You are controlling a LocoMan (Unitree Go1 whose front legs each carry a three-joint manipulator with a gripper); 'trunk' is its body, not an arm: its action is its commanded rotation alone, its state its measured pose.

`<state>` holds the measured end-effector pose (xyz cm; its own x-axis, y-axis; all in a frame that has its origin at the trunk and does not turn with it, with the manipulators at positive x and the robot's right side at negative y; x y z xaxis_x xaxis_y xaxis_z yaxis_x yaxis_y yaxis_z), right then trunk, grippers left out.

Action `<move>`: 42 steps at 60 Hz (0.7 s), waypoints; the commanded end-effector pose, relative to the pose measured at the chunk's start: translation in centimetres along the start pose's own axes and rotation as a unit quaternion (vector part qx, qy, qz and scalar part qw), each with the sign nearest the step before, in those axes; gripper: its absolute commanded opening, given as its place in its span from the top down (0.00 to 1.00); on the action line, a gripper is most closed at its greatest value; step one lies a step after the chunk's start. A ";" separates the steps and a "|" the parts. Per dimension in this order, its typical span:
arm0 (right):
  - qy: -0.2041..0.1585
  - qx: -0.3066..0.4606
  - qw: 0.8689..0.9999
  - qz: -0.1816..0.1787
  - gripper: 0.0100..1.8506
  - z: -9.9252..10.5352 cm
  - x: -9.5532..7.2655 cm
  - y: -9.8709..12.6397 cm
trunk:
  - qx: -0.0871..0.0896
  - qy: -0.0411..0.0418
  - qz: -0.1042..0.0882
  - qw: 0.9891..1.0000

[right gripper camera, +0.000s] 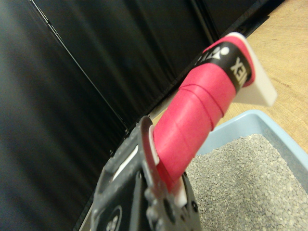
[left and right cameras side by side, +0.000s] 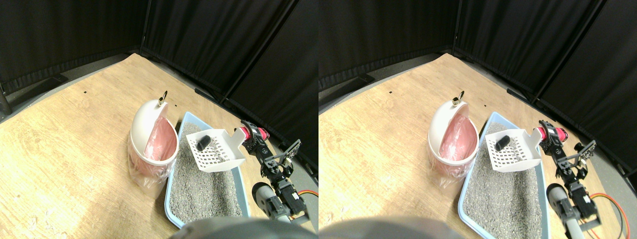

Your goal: Scoop (unimanual)

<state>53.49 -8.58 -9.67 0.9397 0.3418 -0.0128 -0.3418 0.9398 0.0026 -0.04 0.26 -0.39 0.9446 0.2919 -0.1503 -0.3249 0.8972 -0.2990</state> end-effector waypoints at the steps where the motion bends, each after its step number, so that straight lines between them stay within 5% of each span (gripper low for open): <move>1: -0.034 0.013 0.999 0.011 0.97 0.6 0.2 0.4 | 0.002 -0.004 0.013 1.000; 42: -0.016 0.005 0.999 0.032 0.97 0.9 1.7 2.6 | -0.014 -0.010 0.036 0.999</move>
<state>54.08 -5.79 -9.35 0.9186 0.3945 -0.0219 -0.3944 0.9189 0.0057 -0.18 0.23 -0.38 0.9288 0.3363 -0.1556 -0.3696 0.8713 -0.3227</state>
